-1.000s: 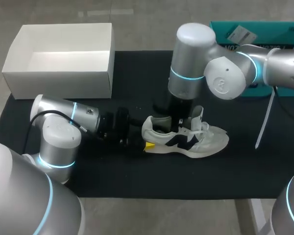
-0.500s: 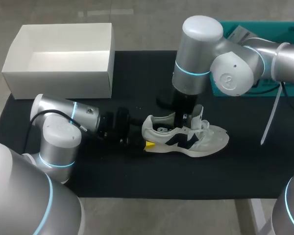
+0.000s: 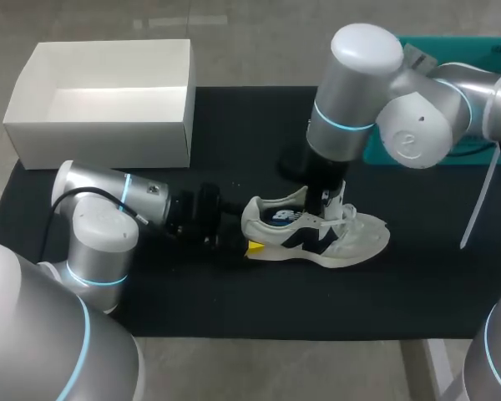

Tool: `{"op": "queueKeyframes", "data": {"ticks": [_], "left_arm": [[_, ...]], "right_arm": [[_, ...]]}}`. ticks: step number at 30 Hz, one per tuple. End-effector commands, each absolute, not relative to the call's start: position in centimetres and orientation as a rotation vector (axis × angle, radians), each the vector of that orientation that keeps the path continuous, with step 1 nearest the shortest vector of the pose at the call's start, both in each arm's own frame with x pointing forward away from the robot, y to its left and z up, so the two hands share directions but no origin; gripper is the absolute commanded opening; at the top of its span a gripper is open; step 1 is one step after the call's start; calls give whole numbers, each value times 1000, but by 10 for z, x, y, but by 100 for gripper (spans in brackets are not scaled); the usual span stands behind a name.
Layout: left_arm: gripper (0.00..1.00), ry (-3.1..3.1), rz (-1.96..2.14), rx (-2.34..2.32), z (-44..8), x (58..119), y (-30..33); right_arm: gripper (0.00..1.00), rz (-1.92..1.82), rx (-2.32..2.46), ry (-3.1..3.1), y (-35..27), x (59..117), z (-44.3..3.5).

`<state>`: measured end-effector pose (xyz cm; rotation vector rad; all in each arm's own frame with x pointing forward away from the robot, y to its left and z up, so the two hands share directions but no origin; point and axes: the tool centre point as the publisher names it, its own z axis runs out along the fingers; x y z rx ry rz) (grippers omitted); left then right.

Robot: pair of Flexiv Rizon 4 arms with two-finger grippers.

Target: Take the shoe out of the shoebox, open the shoe tongue, remove and reinsert the insole, then place the shoe into the shoebox

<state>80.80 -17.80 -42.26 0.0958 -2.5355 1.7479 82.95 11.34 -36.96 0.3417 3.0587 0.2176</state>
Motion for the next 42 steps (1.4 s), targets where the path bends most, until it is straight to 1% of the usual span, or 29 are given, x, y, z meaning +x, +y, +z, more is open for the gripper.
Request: {"op": "queueKeyframes", "data": {"ticks": [1,20,30,42], "left_arm": [[0,-2536,1750,96,-424,807,-175],[0,-2536,1750,96,-424,807,-175],[0,-2536,1750,96,-424,807,-175],[0,-2536,1750,96,-424,807,-175]], "right_arm": [[0,245,332,3020,101,824,-357],[0,271,360,3019,81,816,-358],[0,323,263,2995,98,838,-357],[0,339,237,2949,98,840,-343]]}}
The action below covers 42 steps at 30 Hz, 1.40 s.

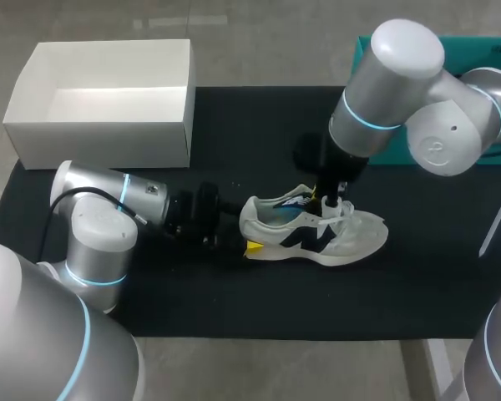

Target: Take the shoe out of the shoebox, open the shoe tongue, remove and reinsert the insole, then place the shoe into the shoebox

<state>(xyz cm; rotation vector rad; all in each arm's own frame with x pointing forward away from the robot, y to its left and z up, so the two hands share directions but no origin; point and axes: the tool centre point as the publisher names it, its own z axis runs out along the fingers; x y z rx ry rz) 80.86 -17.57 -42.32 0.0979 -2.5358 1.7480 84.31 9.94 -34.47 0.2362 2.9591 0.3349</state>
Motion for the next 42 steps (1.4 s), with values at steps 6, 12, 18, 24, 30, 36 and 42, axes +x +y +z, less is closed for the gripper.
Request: {"op": "queueKeyframes", "data": {"ticks": [6,12,18,24,30,36,42], "left_arm": [[0,-2536,1750,96,-424,807,-175],[0,-2536,1750,96,-424,807,-175],[0,-2536,1750,96,-424,807,-175],[0,-2536,1750,96,-424,807,-175],[0,-2536,1750,96,-424,807,-175],[0,-2536,1750,96,-424,807,-175],[0,-2536,1750,96,-424,807,-175]], "right_arm": [[0,365,244,2919,95,837,-336],[0,376,251,2900,91,835,-332],[0,427,241,2864,93,839,-328],[0,513,180,2848,111,854,-332],[0,661,159,2816,126,864,-336],[0,740,140,2802,139,871,-339],[0,824,111,2783,148,869,-339]]}}
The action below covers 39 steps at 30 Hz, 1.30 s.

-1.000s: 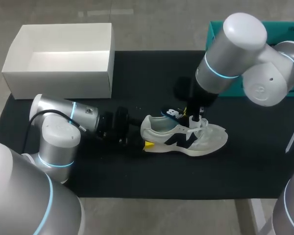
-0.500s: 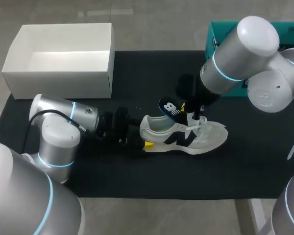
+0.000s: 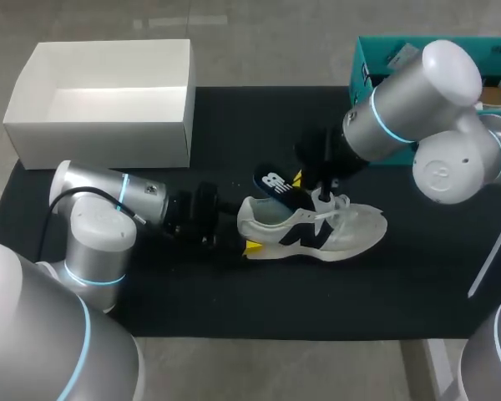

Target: Take the shoe out of the shoebox, open the shoe tongue, remove and reinsert the insole, then place the shoe into the shoebox

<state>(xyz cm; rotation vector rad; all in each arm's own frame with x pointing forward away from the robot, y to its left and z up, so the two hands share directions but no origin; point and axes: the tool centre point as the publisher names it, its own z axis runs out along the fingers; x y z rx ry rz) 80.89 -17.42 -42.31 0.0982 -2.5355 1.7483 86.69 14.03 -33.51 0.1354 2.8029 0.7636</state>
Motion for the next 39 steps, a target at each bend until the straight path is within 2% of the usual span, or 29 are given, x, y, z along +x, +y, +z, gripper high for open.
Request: {"op": "queueKeyframes", "data": {"ticks": [1,23,25,29,30,39], "left_arm": [[0,-2536,1750,96,-424,807,-175],[0,-2536,1750,96,-424,807,-175],[0,-2536,1750,96,-424,807,-175],[0,-2536,1750,96,-424,807,-175],[0,-2536,1750,96,-424,807,-175],[0,-2536,1750,96,-424,807,-175]], "right_arm": [[0,842,104,2779,151,871,-339],[0,1120,29,2742,175,877,-352],[5,1133,32,2745,173,875,-352],[26,1138,29,2758,170,873,-350],[28,1136,27,2760,170,872,-349],[29,1220,-8,2802,170,877,-348]]}}
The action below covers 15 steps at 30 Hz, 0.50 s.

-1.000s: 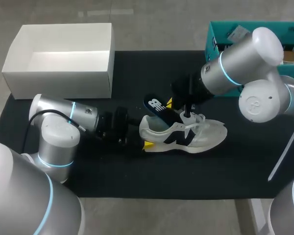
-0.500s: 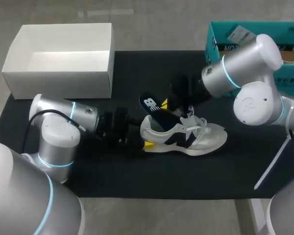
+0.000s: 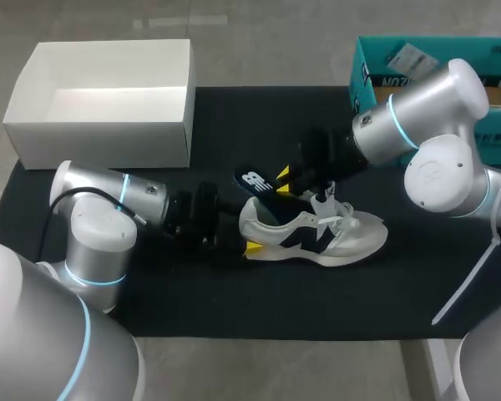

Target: Take the shoe out of the shoebox, open the shoe tongue, remove and reinsert the insole, then place the shoe into the shoebox

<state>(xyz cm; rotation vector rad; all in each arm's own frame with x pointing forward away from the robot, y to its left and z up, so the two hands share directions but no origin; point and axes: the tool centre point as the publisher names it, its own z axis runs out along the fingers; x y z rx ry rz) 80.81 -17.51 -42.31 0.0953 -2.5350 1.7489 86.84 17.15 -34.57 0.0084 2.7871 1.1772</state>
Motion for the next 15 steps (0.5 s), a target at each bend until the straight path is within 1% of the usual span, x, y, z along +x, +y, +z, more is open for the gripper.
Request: {"op": "queueKeyframes", "data": {"ticks": [1,6,15], "left_arm": [[0,-2536,1750,96,-424,807,-175],[0,-2536,1750,96,-424,807,-175],[0,-2536,1750,96,-424,807,-175]], "right_arm": [[29,1238,-20,2808,171,878,-348],[33,1336,-59,2844,172,883,-348],[36,1410,-113,2950,174,887,-348]]}}
